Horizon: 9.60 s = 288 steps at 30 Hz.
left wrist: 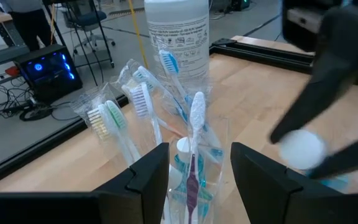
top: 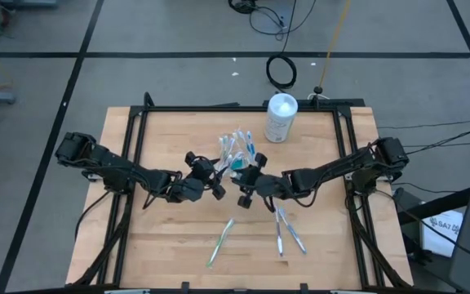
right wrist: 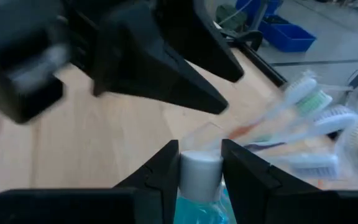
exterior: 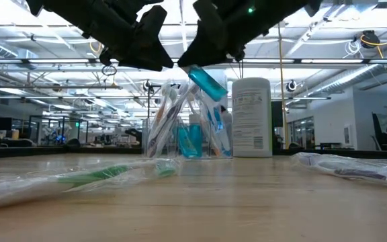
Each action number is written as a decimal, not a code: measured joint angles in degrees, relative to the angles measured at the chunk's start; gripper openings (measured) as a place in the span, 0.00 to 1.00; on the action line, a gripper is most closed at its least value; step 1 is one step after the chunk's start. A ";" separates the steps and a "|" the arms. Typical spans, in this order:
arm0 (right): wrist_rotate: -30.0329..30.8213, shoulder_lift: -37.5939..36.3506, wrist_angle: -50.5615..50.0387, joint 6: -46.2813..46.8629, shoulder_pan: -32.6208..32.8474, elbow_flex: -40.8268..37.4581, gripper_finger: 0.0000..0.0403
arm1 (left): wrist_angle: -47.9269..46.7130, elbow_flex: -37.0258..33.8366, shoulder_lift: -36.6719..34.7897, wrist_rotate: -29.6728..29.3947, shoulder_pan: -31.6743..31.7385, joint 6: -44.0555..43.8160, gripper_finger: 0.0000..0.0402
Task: Pick & Place toothbrushing station
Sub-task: Put the blue mouthwash into the transparent organizer, then put the blue toothbrush into the transparent organizer
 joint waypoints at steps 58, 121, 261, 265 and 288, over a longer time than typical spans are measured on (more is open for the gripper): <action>-7.75 17.14 67.63 -7.01 -13.40 -18.18 0.25 | -2.10 -0.02 -8.41 -7.51 -1.07 0.55 0.45; -23.23 -13.24 -9.46 22.15 4.72 -18.23 0.45 | -3.46 0.00 -8.40 7.06 -1.07 -2.59 0.45; -16.75 8.55 72.49 -14.08 -21.58 -30.75 0.00 | -29.05 -0.04 -26.05 20.92 -7.28 -1.39 0.45; -14.80 8.55 69.68 -13.89 -21.21 -30.75 0.00 | -29.05 -0.03 -26.05 20.91 -7.28 -1.25 0.45; -14.97 8.05 63.45 -12.63 -20.07 -30.77 0.22 | -29.00 -0.04 -26.03 19.80 -7.28 -2.86 0.45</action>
